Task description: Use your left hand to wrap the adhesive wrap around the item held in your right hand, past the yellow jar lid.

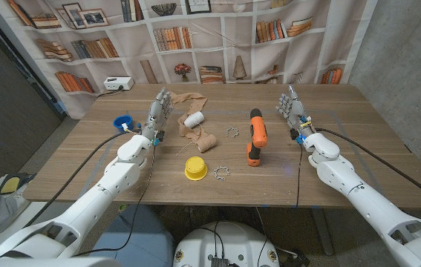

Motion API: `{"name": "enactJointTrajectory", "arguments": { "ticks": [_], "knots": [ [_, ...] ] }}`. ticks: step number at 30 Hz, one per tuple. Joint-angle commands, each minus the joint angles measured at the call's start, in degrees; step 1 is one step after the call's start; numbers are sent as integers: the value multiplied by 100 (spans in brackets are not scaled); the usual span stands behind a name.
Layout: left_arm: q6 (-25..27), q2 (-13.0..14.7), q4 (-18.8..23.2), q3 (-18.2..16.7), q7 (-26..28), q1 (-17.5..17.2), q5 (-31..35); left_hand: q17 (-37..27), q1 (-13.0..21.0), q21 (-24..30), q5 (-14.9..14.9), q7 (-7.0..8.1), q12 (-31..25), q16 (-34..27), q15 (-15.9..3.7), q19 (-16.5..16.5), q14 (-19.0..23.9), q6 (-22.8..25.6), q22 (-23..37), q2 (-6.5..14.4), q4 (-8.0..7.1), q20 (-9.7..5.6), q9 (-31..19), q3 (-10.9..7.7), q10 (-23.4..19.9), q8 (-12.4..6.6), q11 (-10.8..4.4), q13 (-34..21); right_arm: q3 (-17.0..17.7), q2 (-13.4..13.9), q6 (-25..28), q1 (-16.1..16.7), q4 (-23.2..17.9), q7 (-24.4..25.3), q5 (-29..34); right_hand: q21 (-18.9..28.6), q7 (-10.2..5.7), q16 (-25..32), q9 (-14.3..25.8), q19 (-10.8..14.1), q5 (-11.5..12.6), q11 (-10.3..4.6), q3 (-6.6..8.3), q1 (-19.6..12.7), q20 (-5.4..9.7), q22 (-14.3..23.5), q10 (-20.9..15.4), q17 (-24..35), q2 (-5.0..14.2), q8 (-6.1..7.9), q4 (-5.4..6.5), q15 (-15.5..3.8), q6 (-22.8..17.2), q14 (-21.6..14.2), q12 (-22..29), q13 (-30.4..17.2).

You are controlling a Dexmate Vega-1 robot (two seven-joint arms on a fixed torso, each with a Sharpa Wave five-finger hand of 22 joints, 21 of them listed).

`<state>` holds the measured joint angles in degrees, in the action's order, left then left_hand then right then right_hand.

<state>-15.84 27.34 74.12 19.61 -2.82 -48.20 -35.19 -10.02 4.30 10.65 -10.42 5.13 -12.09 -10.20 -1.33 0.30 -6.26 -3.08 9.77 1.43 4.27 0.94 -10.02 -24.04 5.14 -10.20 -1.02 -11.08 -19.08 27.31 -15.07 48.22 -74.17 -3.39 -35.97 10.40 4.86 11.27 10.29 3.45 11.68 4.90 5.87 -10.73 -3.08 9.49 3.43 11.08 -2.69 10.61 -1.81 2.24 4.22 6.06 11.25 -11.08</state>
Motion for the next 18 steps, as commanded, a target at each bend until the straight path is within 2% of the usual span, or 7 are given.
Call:
{"name": "enactJointTrajectory", "arguments": {
  "ticks": [1, 8, 18],
  "knots": [
    [265, -493, 7, -606, -321, -131, 523, -18, 60, 40, -44, 72, -20, -35, -3, -19, -48, -1, 27, -3, 5, 39, -9, -36, 48, -41, -4, -8, 544, -402, 307, 136, -27, -324, 444, 40, 43, 28, 25, 0, 19, 25, 26, -65, -10, 21, 4, 31, 2, 40, -16, -3, 17, 40, 30, -23],
    [373, -653, 81, -872, -468, -227, 723, -18, 58, 41, -43, 67, -19, -36, 2, -19, -46, 3, 27, 0, 9, 38, -9, -35, 48, -42, 1, -8, 766, -598, 415, 202, -66, -430, 611, 40, 44, 27, 25, 2, 18, 39, 24, -66, -11, 21, 3, 31, 7, 39, -19, -9, 19, 42, 31, -23],
    [375, -797, 102, -1118, -587, -294, 876, -18, 56, 40, -43, 67, -15, -23, -3, -22, -78, 1, 27, 3, 16, 38, -9, -32, 54, -39, 0, -8, 917, -739, 461, 215, -120, -561, 754, 38, 47, 26, 25, -1, 17, 41, 20, -66, -8, 21, -1, 31, 8, 37, -24, -8, 22, 44, 32, -23]
  ]
}}
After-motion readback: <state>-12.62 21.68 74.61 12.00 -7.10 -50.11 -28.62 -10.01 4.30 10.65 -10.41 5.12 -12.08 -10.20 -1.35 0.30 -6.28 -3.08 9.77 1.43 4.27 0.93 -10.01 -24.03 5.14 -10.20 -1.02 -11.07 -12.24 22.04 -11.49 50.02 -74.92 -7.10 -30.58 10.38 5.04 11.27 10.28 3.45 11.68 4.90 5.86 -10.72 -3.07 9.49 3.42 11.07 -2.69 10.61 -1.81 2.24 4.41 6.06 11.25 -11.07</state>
